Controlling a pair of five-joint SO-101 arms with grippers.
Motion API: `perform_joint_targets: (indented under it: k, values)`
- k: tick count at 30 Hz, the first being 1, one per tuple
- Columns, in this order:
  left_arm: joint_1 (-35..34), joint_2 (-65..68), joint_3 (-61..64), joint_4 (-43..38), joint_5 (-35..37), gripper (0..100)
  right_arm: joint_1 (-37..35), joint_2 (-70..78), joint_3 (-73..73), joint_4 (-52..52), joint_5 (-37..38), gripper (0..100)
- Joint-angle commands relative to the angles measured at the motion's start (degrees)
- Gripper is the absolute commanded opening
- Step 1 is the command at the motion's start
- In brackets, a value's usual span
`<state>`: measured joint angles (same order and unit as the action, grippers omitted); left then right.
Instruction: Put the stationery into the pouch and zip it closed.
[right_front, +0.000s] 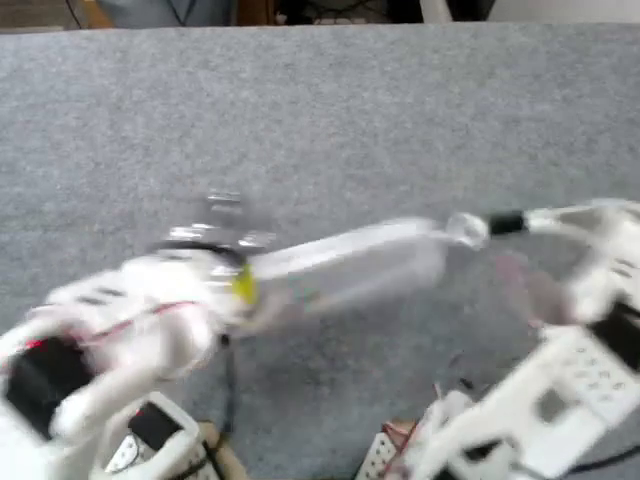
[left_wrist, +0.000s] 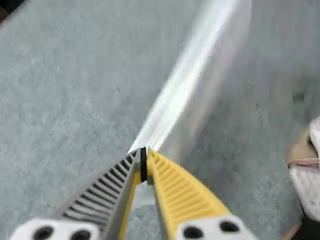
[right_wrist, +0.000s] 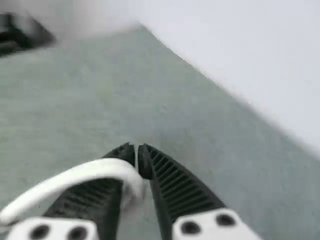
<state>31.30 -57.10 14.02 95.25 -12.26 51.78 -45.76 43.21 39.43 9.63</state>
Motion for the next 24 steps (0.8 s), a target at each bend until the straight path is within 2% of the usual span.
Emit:
perform_joint_targets:
  k: [1,6,12,19,24]
  values:
    - [-0.31,-0.44,1.36,0.44,0.09,3,6.86,5.67,-6.55,1.23,-0.62,1.2]
    - [-0.31,-0.44,1.54,0.44,0.18,3,10.64,10.07,-8.57,2.37,-0.44,1.2]
    - [-0.40,-0.44,1.98,-1.14,0.18,3,7.38,7.52,-9.27,4.66,-0.44,1.2]
    - [-0.66,0.00,1.71,-3.16,0.00,4,-5.01,1.01,-18.15,14.42,-0.44,1.2]
    - [-7.87,-0.44,1.54,-4.75,0.18,16,-15.38,0.84,-30.55,22.77,-0.88,1.2]
